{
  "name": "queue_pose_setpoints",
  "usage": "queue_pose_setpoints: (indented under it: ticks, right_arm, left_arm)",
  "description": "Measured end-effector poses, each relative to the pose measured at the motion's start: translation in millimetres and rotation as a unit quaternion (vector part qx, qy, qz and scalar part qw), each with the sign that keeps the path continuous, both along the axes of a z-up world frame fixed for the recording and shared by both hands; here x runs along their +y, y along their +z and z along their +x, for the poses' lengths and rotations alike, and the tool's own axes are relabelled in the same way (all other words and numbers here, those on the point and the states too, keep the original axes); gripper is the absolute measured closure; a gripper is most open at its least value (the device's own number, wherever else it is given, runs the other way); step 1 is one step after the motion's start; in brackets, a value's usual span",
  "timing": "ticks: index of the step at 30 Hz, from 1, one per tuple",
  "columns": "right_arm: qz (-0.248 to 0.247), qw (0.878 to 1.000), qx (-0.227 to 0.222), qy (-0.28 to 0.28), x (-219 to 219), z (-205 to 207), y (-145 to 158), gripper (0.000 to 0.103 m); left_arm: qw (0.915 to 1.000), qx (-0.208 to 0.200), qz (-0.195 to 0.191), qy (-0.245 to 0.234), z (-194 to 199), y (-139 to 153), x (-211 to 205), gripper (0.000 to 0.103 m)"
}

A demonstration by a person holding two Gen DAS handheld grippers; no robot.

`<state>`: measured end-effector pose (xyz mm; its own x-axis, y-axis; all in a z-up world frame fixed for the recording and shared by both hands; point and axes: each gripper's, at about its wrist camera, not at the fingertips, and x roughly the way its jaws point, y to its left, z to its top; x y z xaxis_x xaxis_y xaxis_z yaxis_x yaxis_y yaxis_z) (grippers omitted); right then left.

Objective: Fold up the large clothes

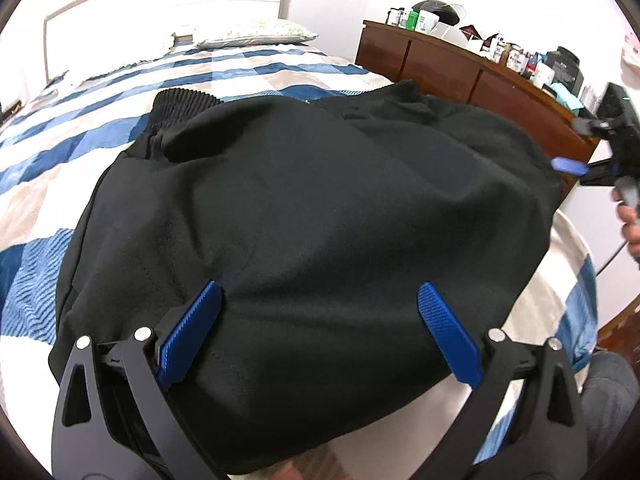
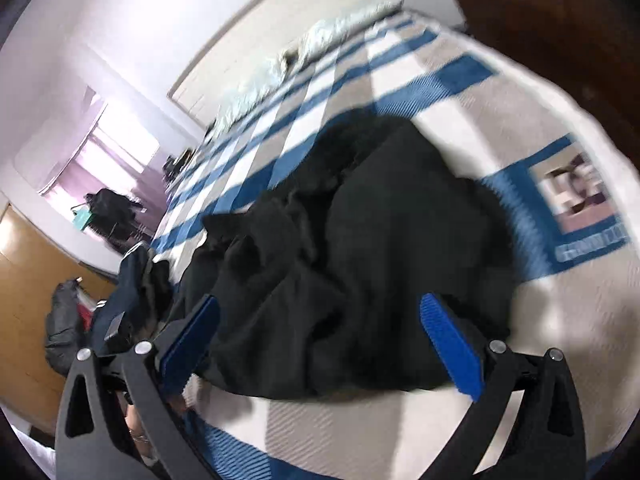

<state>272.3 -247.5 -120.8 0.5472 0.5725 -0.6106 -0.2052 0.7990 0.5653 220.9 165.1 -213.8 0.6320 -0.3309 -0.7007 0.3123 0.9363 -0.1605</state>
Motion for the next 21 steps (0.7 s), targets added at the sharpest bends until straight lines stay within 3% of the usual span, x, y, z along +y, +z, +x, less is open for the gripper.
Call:
queue_pose_setpoints:
  ticks: [5, 9, 12, 16, 19, 21]
  right_arm:
    - [-0.104, 0.995, 0.002, 0.003, -9.3, -11.2, -26.7, 0.005]
    - [-0.154, 0.984, -0.015, 0.086, 15.5, -22.3, -56.7, 0.005]
    - [-0.23, 0.968, -0.049, 0.086, 32.6, -22.4, -73.1, 0.005]
    - [-0.244, 0.965, -0.069, 0.065, 33.1, -10.0, -80.3, 0.012]
    - [-0.293, 0.948, -0.101, 0.077, 43.9, -6.3, -69.8, 0.017]
    - [-0.351, 0.924, -0.115, 0.104, 51.3, -0.7, -64.8, 0.017]
  left_arm:
    - [1.0, 0.0, 0.006, -0.001, 1.9, -1.5, 0.9, 0.006]
    - [1.0, 0.003, 0.003, -0.002, 4.6, -3.5, 5.0, 0.006]
    - [0.9999, 0.007, -0.006, 0.006, 6.6, -2.3, 7.9, 0.006]
    - [0.9999, 0.007, -0.007, 0.012, 9.1, -2.2, 8.7, 0.006]
    - [0.9998, 0.009, -0.014, 0.014, 9.7, -3.3, 10.8, 0.006]
    - [0.9997, 0.01, -0.016, 0.013, 10.1, -3.4, 12.1, 0.006]
